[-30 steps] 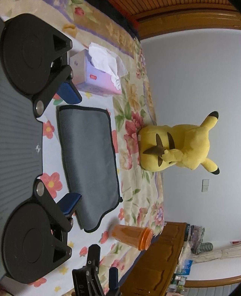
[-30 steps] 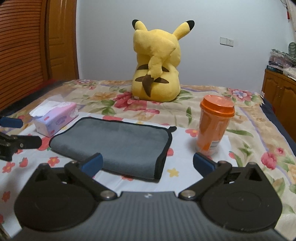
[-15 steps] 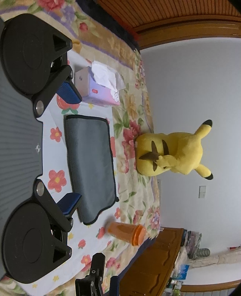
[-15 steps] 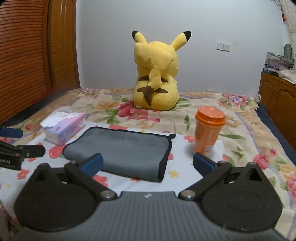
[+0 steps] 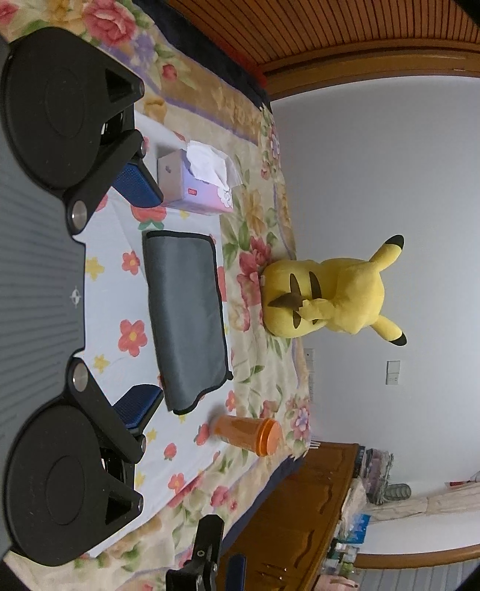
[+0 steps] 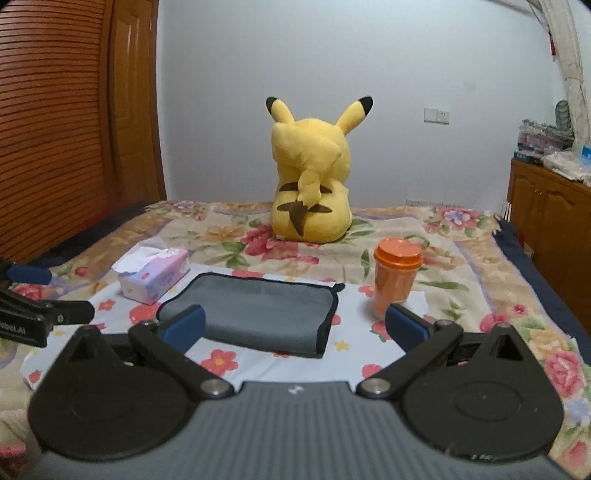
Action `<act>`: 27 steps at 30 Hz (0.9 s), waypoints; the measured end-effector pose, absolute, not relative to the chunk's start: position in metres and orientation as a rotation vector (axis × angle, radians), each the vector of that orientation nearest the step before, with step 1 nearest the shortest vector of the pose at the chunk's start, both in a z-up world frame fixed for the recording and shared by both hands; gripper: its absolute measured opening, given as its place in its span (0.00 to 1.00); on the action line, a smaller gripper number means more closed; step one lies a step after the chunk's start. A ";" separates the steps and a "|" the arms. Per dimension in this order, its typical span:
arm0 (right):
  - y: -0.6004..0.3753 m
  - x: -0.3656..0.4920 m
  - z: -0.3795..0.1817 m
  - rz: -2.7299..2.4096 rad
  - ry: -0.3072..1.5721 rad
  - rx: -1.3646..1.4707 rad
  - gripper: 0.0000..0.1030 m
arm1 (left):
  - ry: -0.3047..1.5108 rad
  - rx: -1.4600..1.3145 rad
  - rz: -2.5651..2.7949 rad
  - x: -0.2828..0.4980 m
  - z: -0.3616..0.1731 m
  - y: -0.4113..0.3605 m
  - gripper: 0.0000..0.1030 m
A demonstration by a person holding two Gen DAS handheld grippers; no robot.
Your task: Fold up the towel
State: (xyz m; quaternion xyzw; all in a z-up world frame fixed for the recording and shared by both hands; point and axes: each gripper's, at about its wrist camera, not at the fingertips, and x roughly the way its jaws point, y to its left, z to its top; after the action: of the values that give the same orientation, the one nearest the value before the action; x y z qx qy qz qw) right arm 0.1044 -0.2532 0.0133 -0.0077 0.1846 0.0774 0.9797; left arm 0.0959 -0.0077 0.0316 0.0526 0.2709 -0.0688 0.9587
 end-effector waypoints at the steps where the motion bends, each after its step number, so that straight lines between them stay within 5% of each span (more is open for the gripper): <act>1: -0.254 0.101 0.015 0.157 0.368 -0.013 1.00 | 0.548 0.109 -0.139 0.093 0.033 -0.008 1.00; 27: -0.257 0.047 0.022 0.144 0.328 0.021 1.00 | 0.530 0.074 -0.131 0.031 0.034 -0.013 1.00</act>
State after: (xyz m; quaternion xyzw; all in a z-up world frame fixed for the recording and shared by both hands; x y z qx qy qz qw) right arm 0.0466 -0.2571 0.0216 0.0105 0.1633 0.0717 0.9839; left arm 0.0315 -0.0125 0.0339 0.0366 0.2617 -0.0647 0.9623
